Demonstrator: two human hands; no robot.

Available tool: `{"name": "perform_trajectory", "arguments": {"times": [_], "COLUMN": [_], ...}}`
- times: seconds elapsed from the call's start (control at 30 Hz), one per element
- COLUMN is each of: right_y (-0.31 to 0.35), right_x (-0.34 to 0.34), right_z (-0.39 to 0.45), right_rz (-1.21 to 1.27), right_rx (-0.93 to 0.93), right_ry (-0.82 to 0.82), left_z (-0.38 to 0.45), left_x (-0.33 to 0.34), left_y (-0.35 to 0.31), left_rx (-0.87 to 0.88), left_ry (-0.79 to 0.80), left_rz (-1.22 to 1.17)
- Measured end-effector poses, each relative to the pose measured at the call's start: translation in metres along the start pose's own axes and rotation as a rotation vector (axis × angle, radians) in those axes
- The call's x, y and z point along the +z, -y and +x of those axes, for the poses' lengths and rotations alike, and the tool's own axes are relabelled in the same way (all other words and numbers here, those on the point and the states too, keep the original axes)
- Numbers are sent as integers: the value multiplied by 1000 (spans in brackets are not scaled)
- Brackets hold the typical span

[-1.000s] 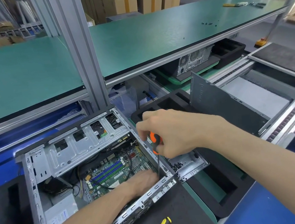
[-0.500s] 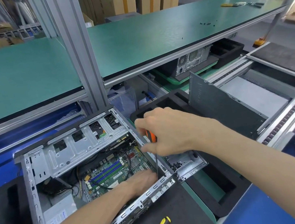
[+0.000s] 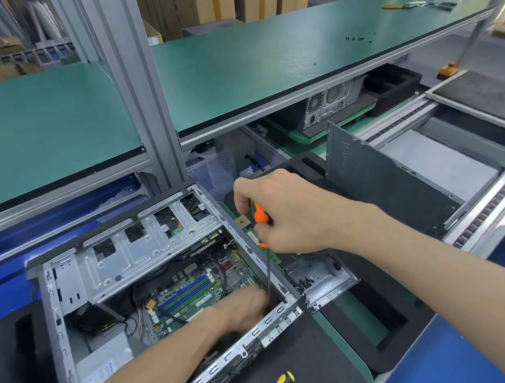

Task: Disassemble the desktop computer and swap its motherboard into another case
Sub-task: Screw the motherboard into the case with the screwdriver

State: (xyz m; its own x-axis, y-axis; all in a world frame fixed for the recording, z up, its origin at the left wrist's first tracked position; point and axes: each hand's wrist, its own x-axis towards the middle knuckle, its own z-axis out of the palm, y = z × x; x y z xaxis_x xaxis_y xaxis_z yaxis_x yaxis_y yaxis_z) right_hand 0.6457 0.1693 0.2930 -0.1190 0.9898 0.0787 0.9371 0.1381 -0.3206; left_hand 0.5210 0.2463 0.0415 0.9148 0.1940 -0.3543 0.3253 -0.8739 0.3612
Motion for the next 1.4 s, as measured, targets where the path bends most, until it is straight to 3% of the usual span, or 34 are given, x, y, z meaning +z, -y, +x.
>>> {"name": "perform_trajectory", "arguments": {"times": [0.13,0.27,0.43,0.53,0.6,0.67,0.77,0.9,0.97,1.23,1.4], "right_y": [-1,-2,-3,-5,-6,-7,-7,-7,-8,-16,-23], "right_x": [-4,-1,11,15,16,16,17,18,20,50,111], "right_z": [4,7,12,15,16,17,19,22,23,14,6], "right_rz": [12,5,-7,-3,-3,-8,-13,-18,0,309,361], "right_rx": [5,3,1,5,4,-2,-10,-5,-3,140,245], "right_ry": [-42,-59,-47,-46,-45,-42,-32,-22,-25,-124,-42], "left_z": [-1,-9,-25,-28,-29,-31,-30,-28,-24,-21,-20], "left_x": [-4,-12,-24,-22,-20,-20,-22,-23,-20,-18,-18], "left_y": [15,38,50,48,44,40,33,23,19,19,21], "left_rx": [-18,-233,-475,-484,-415,-348,-345,-292,-228,-216,-237], "left_ry": [58,-3,-312,-365,-337,-311,-319,-336,-288,-303,-324], "left_rz": [-21,-177,-969,-1587,-1807,-1860,-1713,-953,-725,-579,-561]}}
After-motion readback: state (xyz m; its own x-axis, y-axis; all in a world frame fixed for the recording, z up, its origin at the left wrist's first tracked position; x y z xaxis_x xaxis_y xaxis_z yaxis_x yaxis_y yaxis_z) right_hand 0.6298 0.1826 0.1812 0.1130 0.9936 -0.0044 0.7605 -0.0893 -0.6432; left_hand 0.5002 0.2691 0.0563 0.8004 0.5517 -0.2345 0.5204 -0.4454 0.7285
